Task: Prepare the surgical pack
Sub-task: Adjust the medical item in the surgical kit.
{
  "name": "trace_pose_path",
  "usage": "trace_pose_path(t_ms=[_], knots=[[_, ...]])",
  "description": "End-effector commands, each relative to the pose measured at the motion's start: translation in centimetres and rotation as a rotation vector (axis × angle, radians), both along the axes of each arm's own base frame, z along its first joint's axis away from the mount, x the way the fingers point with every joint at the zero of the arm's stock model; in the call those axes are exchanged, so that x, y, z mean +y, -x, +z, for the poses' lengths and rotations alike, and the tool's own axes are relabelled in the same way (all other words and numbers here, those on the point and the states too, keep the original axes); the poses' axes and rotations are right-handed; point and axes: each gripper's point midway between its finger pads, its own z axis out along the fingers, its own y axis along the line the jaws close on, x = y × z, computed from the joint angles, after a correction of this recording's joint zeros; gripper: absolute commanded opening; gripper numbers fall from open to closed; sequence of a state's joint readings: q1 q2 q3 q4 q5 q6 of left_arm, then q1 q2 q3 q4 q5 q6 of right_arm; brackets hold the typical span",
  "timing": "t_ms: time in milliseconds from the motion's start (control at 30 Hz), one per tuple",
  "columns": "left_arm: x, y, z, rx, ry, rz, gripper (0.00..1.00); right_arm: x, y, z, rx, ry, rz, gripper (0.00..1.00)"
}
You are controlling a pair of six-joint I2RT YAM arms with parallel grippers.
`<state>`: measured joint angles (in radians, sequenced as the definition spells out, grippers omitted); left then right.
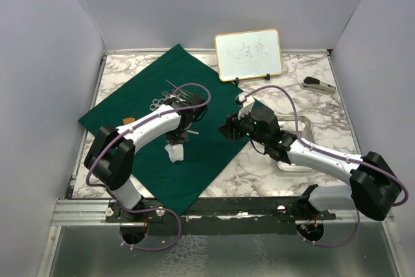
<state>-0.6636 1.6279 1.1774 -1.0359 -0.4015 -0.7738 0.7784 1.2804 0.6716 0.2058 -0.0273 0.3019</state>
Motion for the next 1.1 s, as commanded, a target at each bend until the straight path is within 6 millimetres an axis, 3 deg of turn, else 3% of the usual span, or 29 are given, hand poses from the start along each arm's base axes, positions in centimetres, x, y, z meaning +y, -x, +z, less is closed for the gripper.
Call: trace_pose_path(t_ms=[0,1067], knots=[[0.7,-0.6,0.5,-0.011,-0.067,-0.027,0.0,-0.4,-0.3,0.6,-0.025,-0.017,-0.011,0.49],[-1.5,-2.7,-1.9,0.035,-0.148,-0.26,0.0,-0.8,-0.4,0.6,-0.023,-0.021,-0.022,0.49]])
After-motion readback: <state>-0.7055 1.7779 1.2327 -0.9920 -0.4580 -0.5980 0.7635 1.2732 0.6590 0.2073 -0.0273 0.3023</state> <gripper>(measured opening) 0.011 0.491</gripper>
